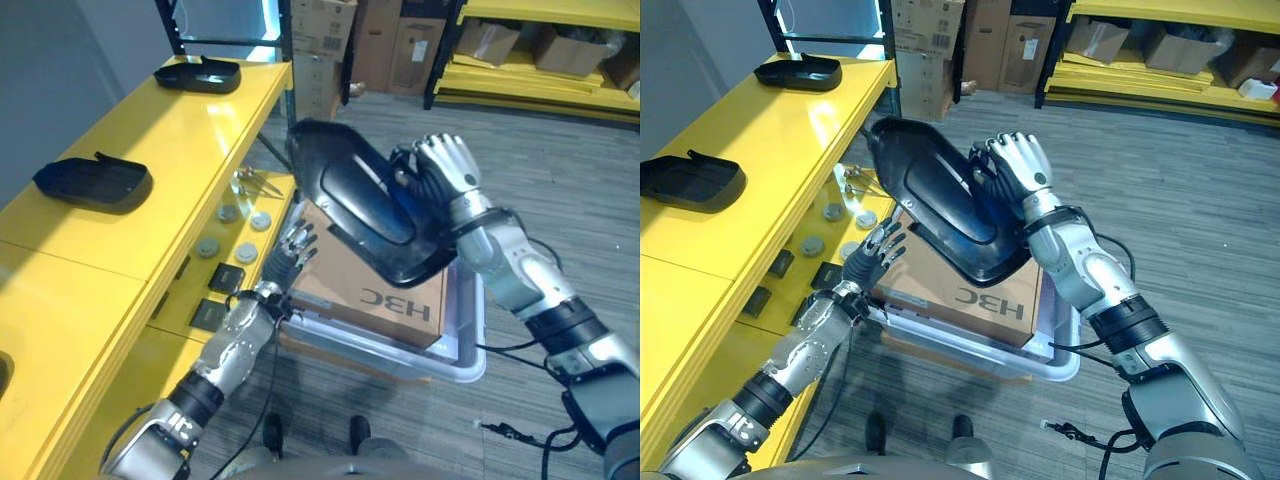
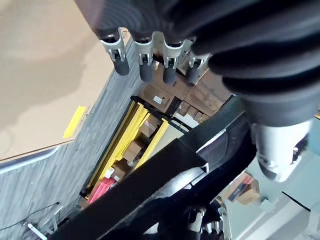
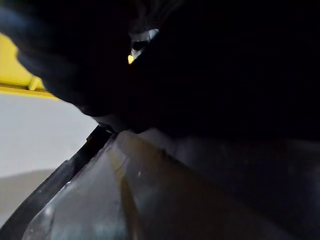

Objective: Move parts from the plastic box to the shelf.

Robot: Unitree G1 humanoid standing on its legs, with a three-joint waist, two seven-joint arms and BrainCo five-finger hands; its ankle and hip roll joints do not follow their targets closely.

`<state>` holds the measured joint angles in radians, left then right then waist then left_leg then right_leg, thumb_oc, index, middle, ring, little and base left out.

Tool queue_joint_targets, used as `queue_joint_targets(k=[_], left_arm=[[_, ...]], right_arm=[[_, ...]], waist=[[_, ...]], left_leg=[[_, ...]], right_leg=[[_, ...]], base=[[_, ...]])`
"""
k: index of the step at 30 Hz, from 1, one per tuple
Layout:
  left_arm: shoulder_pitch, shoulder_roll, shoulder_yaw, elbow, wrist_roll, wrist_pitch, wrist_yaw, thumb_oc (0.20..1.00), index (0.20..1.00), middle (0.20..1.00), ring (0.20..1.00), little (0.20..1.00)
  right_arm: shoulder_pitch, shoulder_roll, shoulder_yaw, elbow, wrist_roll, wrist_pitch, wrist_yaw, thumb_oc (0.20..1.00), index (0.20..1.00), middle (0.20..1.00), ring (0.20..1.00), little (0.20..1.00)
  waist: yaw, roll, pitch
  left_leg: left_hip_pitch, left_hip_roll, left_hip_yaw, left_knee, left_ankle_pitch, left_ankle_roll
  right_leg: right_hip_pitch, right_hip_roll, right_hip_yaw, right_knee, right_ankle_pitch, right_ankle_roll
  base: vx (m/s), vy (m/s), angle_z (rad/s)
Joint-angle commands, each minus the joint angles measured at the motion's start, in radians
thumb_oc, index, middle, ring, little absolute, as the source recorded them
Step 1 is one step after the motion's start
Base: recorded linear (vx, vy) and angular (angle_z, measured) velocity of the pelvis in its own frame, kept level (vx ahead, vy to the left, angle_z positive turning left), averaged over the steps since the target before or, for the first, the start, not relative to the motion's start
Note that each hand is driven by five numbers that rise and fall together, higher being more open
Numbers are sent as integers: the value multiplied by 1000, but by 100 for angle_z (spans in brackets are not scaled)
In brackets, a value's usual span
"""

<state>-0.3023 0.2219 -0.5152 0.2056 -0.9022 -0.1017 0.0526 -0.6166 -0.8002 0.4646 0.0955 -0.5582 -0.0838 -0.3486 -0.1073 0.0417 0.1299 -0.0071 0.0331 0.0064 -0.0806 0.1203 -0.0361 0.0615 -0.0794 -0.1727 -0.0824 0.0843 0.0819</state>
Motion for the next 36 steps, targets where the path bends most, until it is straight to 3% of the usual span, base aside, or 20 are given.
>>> queue_joint_targets(k=[1, 15, 16, 17, 18, 29, 33, 34, 35, 36], left_arm=[[-82, 3, -41, 14, -14, -34, -12, 1000, 1000, 1000, 1000, 1000], [-144, -40, -42, 103, 75, -44, 42, 1000, 1000, 1000, 1000, 1000], [-150, -42, -39, 108, 88, -46, 46, 771, 771, 771, 771, 771], [-153, -43, -34, 109, 102, -50, 54, 304, 304, 304, 304, 304], [-157, -46, -30, 108, 109, -58, 64, 200, 200, 200, 200, 200], [-158, -57, 41, 116, 210, -90, 154, 200, 200, 200, 200, 200], [-143, -34, 60, 108, 283, -94, 163, 200, 200, 200, 200, 200], [-137, -26, 65, 102, 304, -96, 163, 200, 200, 200, 200, 200], [-130, -14, 72, 97, 333, -96, 164, 200, 200, 200, 200, 200], [-126, 5, 82, 99, 382, -93, 164, 200, 200, 200, 200, 200]], right_arm=[[-100, 27, 15, -8, -7, -29, -18, 200, 200, 200, 200, 200], [-167, 119, 115, -103, 53, -76, 49, 200, 200, 200, 200, 200], [-166, 123, 123, -118, 57, -84, 58, 200, 200, 200, 200, 200], [-167, 121, 132, -134, 60, -89, 66, 200, 200, 200, 200, 200], [-161, 124, 136, -150, 69, -96, 74, 200, 200, 200, 200, 200], [-34, 153, 91, -282, 211, -141, 113, 200, 200, 200, 200, 200], [-7, 101, 74, -317, 249, -164, 139, 200, 200, 200, 200, 200], [11, 85, 58, -318, 263, -167, 138, 438, 438, 438, 438, 438], [46, 78, 25, -320, 300, -176, 136, 1000, 1000, 1000, 1000, 1000], [71, 75, -1, -318, 332, -183, 139, 1000, 1000, 1000, 1000, 1000]], waist=[[32, -67, -77], [32, -76, -80], [33, -77, -80], [32, -78, -81], [32, -79, -80], [32, -83, -79], [33, -83, -81], [33, -82, -80], [32, -81, -80], [31, -81, -81]], left_leg=[[52, 34, 27, -7, -82, -45], [55, 30, 26, -7, -82, -41], [55, 30, 27, -7, -82, -42], [56, 30, 27, -7, -82, -42], [56, 31, 28, -7, -81, -42], [58, 30, 25, -7, -79, -42], [59, 29, 22, -7, -77, -44], [60, 30, 22, -7, -77, -44], [59, 29, 22, -7, -75, -44], [60, 29, 22, -7, -75, -45]], right_leg=[[15, -27, -1, -5, -44, 48], [19, -29, -2, -5, -39, 48], [19, -29, -1, -5, -39, 48], [19, -29, -1, -5, -40, 48], [20, -29, -1, -5, -40, 48], [24, -28, -3, -5, -40, 48], [26, -27, -5, -5, -41, 48], [26, -27, -7, -4, -41, 48], [27, -27, -8, -4, -41, 48], [27, -27, -9, -4, -41, 48]], base=[[0, 0, 0], [0, 0, 0], [0, 0, 0], [0, 0, 0], [0, 0, 0], [0, 0, 0], [0, 0, 0], [0, 0, 0], [0, 0, 0], [0, 0, 0]])
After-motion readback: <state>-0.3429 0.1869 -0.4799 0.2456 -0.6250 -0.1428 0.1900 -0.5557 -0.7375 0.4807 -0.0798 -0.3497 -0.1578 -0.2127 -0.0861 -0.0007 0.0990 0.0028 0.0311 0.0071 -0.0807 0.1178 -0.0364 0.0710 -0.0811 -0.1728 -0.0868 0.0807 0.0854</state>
